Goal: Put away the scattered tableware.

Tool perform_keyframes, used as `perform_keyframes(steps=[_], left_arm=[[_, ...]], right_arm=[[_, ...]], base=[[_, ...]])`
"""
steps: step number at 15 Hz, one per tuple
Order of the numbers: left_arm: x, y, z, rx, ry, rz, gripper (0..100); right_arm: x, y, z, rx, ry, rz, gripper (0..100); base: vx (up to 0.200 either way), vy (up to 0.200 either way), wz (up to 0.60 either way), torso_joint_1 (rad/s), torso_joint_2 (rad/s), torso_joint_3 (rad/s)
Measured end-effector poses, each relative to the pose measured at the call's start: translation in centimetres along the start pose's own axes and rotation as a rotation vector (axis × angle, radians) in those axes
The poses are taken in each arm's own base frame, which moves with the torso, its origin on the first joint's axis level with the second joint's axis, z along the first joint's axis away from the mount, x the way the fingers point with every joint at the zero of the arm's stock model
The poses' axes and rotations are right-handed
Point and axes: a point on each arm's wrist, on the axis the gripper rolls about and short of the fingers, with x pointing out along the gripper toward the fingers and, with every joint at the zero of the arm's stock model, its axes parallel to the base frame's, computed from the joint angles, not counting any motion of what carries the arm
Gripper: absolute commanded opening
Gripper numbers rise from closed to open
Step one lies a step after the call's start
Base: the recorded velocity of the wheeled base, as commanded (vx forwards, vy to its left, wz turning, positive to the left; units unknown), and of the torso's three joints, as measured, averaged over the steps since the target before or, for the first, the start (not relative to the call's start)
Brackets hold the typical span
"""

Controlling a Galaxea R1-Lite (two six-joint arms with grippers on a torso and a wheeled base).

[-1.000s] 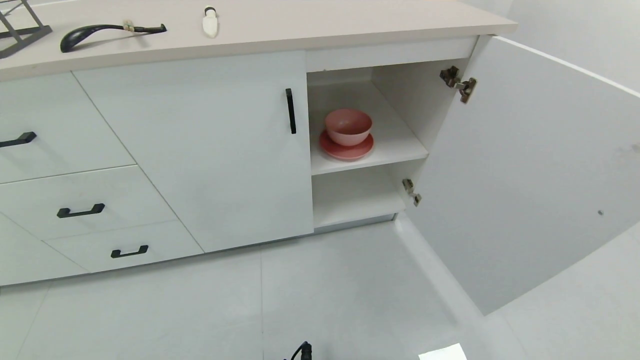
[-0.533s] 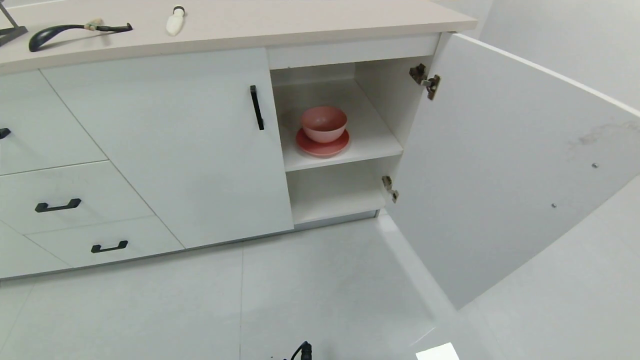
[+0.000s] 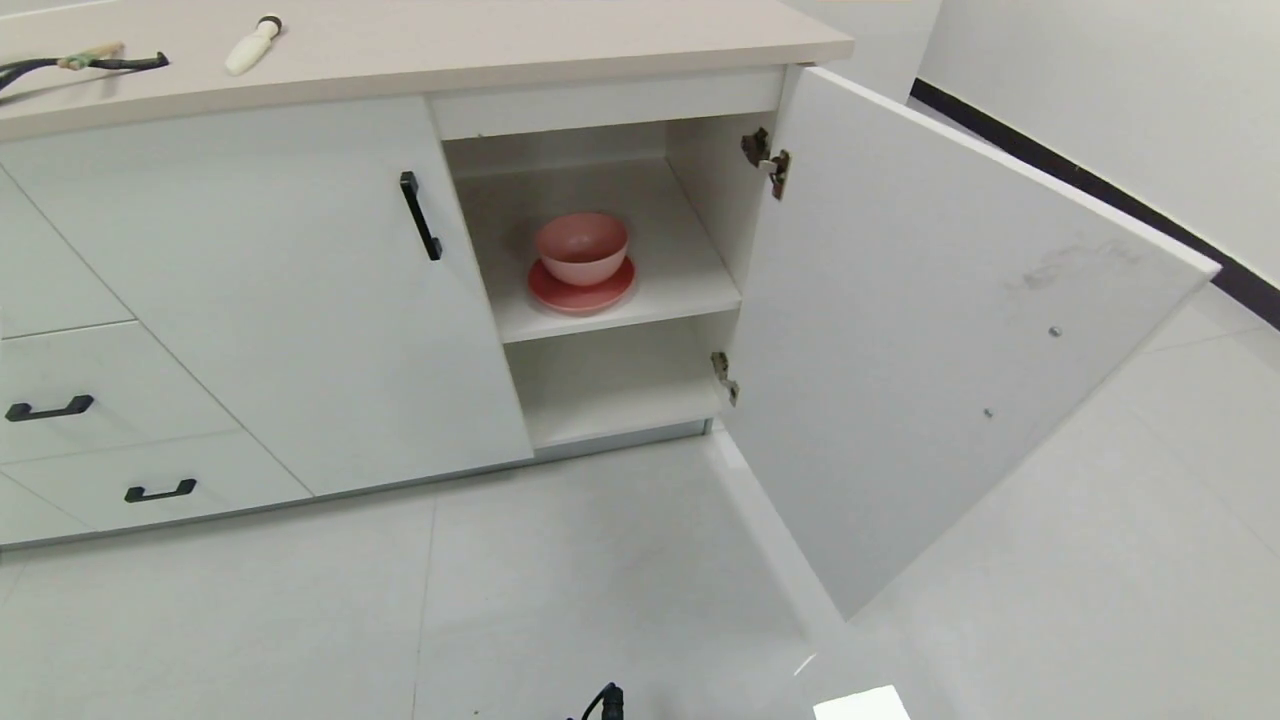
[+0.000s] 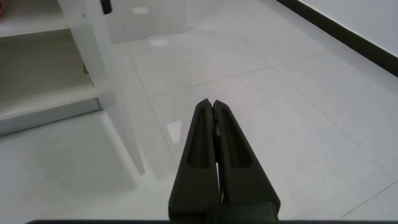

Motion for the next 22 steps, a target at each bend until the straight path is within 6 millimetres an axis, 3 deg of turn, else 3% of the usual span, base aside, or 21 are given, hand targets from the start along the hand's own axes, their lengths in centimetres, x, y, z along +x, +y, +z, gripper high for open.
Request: perform_keyframes(steps=[8,11,15,18,22], left_arm=[[0.0,0.0,0.0,0.003,-0.002,0.0,100],[0.0,0.0,0.0,0.001,-0.001,-0.004,100],[0.0,0.0,0.0,0.001,0.0,-0.015,100],[0.0,0.0,0.0,-0.001,0.0,-0.013,100],[0.0,0.0,0.0,-0.04,0.001,-0.013,100]], right_arm=[[0.0,0.2,0.4,0.052,-0.044,0.088,0],[-0.5,0.1,3.0,0.08,-0.286,0.131,0],[-0.5,0.4,5.8,0.054,-0.244,0.283,0],[2.1,1.0,9.3,0.025,-0.14,0.372,0],[8.9,2.8,12.5,-0.014,-0.035,0.453,0]], base=[[0.0,-0.025,0.0,0.0,0.0,0.0],[-0.133,0.0,0.0,0.0,0.0,0.005],[-0.05,0.0,0.0,0.003,0.0,-0.001],[0.0,0.0,0.0,0.0,0.0,0.0],[0.0,0.0,0.0,0.0,0.0,0.0]])
